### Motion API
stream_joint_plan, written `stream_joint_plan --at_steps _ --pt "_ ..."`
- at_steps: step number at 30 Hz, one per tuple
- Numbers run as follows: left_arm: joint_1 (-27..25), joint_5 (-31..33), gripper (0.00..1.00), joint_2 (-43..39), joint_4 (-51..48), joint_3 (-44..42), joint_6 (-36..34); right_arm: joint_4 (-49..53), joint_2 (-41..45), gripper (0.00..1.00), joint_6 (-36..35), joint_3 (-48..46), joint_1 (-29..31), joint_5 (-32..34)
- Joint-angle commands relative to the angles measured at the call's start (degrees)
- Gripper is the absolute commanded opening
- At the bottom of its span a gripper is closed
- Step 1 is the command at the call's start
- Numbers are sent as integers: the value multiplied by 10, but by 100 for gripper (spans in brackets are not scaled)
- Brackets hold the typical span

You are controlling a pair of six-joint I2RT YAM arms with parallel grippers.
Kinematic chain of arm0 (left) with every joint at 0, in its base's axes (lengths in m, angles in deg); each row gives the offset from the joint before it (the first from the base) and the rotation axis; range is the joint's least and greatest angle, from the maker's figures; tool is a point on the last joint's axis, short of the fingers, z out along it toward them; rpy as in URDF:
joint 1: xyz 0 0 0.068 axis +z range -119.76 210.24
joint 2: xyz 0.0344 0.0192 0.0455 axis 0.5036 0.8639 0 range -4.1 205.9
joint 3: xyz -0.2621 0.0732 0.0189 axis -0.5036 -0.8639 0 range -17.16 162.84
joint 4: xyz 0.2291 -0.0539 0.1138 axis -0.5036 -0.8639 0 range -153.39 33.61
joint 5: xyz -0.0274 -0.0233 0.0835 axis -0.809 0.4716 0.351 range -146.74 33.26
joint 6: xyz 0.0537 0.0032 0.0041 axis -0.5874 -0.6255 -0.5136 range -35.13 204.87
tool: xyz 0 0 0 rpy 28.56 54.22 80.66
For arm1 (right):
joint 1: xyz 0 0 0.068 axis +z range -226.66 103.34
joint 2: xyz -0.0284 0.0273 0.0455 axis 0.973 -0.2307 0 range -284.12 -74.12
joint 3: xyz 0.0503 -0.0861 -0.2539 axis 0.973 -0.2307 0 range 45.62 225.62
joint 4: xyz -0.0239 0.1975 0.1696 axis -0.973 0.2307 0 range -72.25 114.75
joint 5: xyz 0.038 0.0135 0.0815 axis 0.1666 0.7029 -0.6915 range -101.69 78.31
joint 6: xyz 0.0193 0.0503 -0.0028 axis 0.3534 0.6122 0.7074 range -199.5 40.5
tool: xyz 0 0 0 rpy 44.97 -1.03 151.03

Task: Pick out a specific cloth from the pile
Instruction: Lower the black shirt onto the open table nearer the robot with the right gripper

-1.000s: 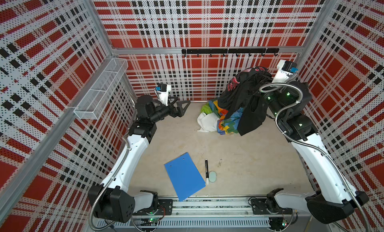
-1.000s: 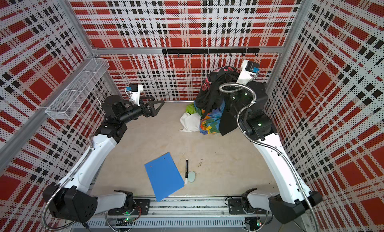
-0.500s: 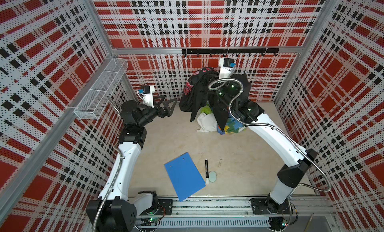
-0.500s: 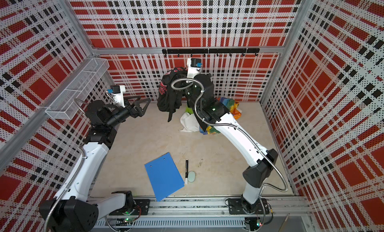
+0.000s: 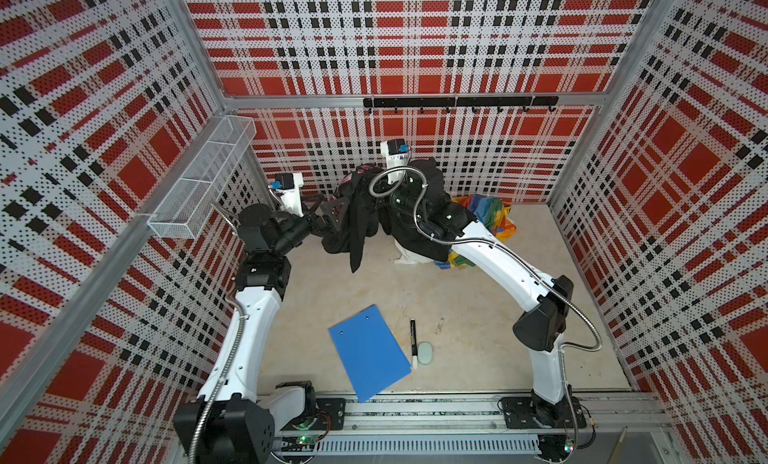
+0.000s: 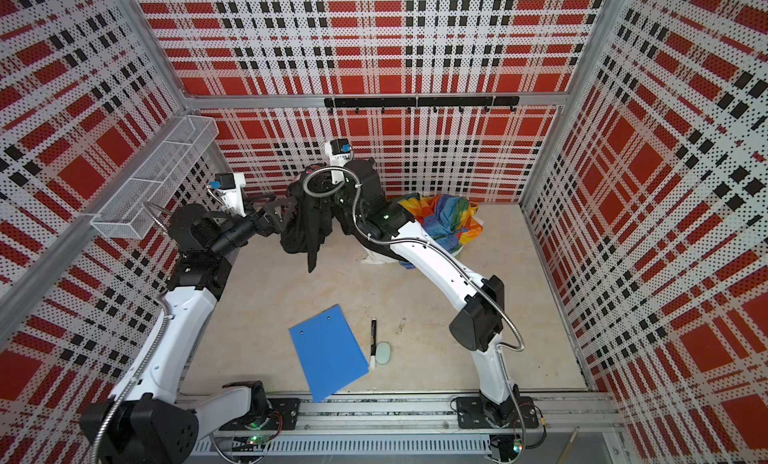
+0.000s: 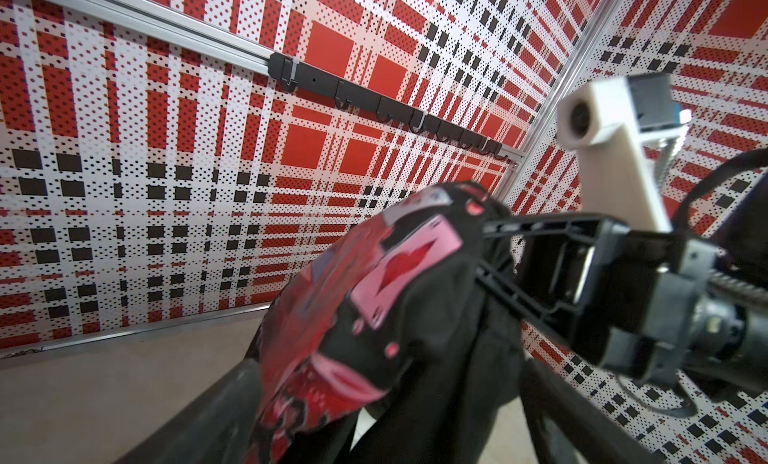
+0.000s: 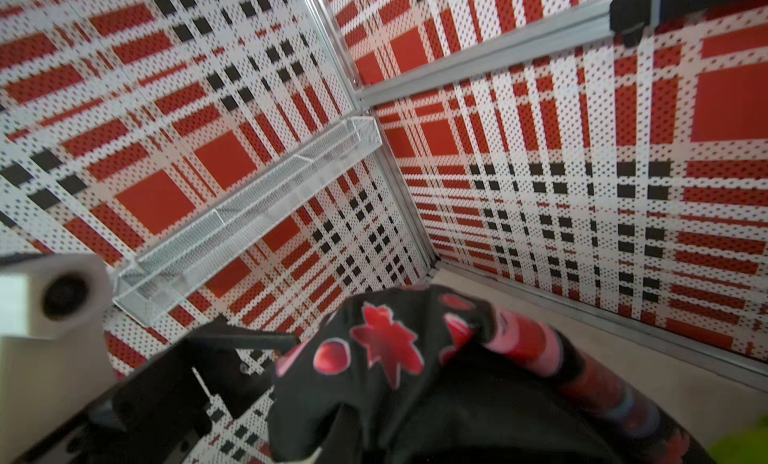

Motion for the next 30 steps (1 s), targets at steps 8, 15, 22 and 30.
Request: stream_joint_plan --at_steps 8,15,22,30 --pt "-2 -5 99 6 21 -2 4 -74 -17 0 -8 -130 -1 -28" --pt "-11 -6 99 14 20 -2 4 -102 -62 0 9 -187 5 -55" --pt "-13 -6 99 22 20 -1 7 -95 -130 1 24 -162 24 -54" --pt "-12 4 99 20 17 -1 6 -115 -240 2 81 -76 38 -70"
